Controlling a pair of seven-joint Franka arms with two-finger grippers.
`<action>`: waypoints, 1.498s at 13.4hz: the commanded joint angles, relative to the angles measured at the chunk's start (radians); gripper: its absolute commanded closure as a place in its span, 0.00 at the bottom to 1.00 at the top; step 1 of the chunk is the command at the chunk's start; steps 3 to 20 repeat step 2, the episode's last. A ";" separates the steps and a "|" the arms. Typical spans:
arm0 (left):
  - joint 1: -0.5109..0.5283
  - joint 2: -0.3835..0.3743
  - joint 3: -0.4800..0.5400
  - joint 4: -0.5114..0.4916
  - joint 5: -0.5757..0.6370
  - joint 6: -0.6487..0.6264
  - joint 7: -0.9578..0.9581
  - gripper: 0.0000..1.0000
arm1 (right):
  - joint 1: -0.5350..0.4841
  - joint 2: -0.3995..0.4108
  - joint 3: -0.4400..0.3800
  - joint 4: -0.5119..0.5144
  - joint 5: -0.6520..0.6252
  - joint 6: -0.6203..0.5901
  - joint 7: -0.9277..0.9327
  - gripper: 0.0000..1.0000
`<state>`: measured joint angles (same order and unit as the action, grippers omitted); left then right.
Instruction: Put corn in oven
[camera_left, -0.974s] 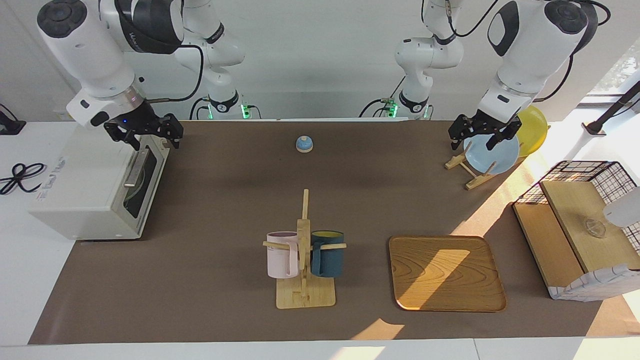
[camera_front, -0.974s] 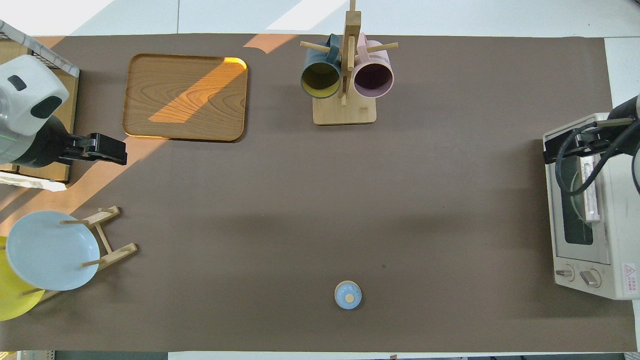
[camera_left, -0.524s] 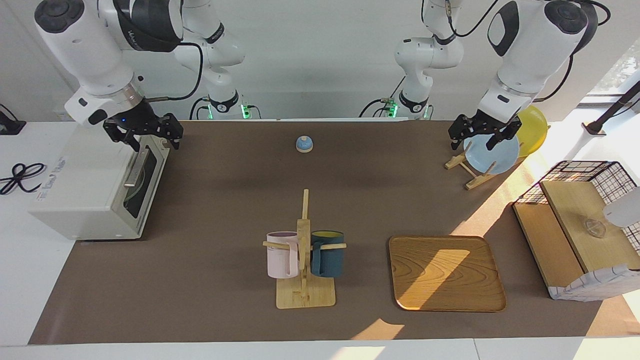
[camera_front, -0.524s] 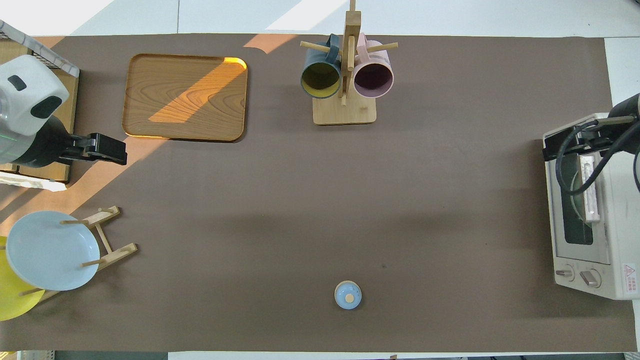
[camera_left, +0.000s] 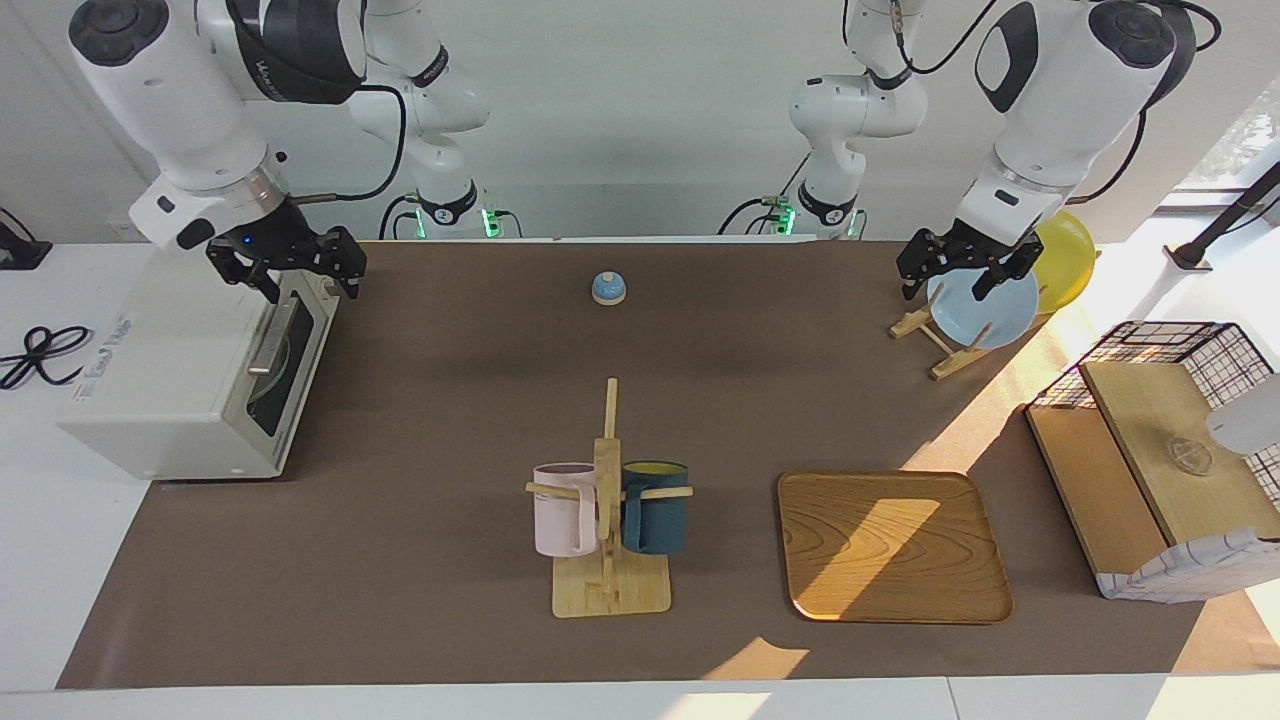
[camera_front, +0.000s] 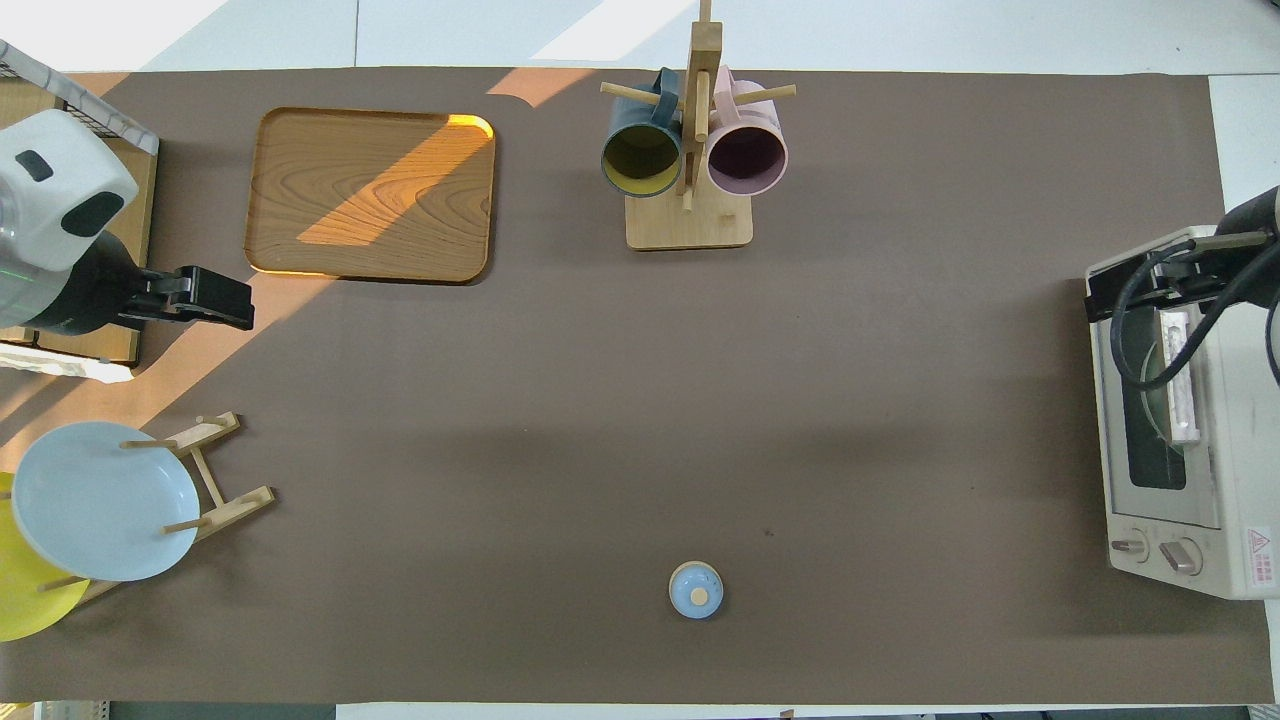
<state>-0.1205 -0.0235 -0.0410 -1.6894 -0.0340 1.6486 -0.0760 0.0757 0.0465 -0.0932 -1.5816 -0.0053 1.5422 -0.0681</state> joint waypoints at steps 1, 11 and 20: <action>0.010 -0.019 -0.007 -0.012 0.014 -0.006 0.002 0.00 | 0.006 -0.008 -0.002 -0.003 0.007 0.010 0.001 0.00; 0.010 -0.019 -0.007 -0.012 0.014 -0.006 0.004 0.00 | 0.006 -0.008 -0.002 -0.003 0.007 0.010 0.001 0.00; 0.010 -0.019 -0.007 -0.012 0.014 -0.006 0.004 0.00 | 0.006 -0.008 -0.002 -0.003 0.007 0.010 0.001 0.00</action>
